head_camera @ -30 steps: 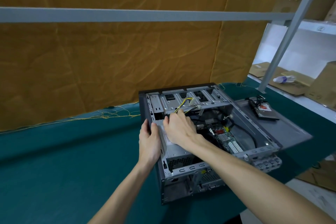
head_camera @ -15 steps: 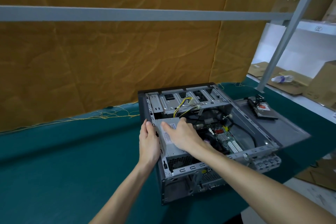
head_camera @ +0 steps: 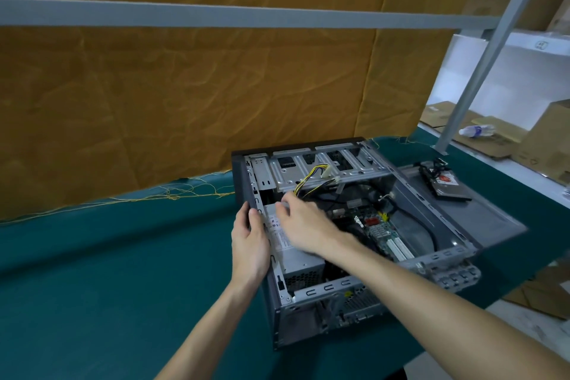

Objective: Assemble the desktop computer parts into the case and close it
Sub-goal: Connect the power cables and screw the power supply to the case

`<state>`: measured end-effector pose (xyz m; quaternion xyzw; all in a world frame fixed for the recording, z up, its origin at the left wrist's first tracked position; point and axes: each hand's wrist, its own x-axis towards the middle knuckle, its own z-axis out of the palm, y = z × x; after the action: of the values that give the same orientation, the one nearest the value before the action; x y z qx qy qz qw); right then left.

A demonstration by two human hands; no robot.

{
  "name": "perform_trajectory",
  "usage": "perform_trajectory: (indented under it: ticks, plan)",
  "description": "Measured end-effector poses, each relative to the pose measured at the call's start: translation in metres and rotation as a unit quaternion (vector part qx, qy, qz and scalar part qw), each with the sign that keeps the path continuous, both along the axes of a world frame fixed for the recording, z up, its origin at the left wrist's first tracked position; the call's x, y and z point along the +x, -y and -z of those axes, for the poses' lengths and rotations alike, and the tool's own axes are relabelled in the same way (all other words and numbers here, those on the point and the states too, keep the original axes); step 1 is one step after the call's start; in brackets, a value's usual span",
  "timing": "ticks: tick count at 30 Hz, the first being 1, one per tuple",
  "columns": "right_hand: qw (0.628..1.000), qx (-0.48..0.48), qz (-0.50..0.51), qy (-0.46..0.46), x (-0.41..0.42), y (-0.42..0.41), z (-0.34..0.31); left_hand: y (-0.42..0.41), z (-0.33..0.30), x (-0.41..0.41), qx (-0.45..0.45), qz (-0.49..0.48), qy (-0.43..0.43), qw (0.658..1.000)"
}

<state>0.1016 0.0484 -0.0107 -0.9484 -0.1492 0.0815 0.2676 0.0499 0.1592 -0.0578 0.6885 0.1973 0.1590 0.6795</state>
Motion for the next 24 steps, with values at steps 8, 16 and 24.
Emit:
perform_trajectory:
  ticks: [8, 16, 24]
  plan:
    - [1.0, 0.023, 0.01, 0.001, -0.007, 0.003, 0.015, 0.001, -0.003, 0.0, 0.0, -0.005, -0.004, 1.0]
    - [0.961, 0.162, 0.073, -0.213, 0.024, 0.01, 0.017, 0.009, 0.005, -0.024, -0.135, 0.049, -0.03, 0.989]
    - [0.957, 0.139, 0.074, -0.244, 0.017, 0.014, 0.023, 0.005, 0.004, -0.028, -0.11, 0.05, -0.031, 0.992]
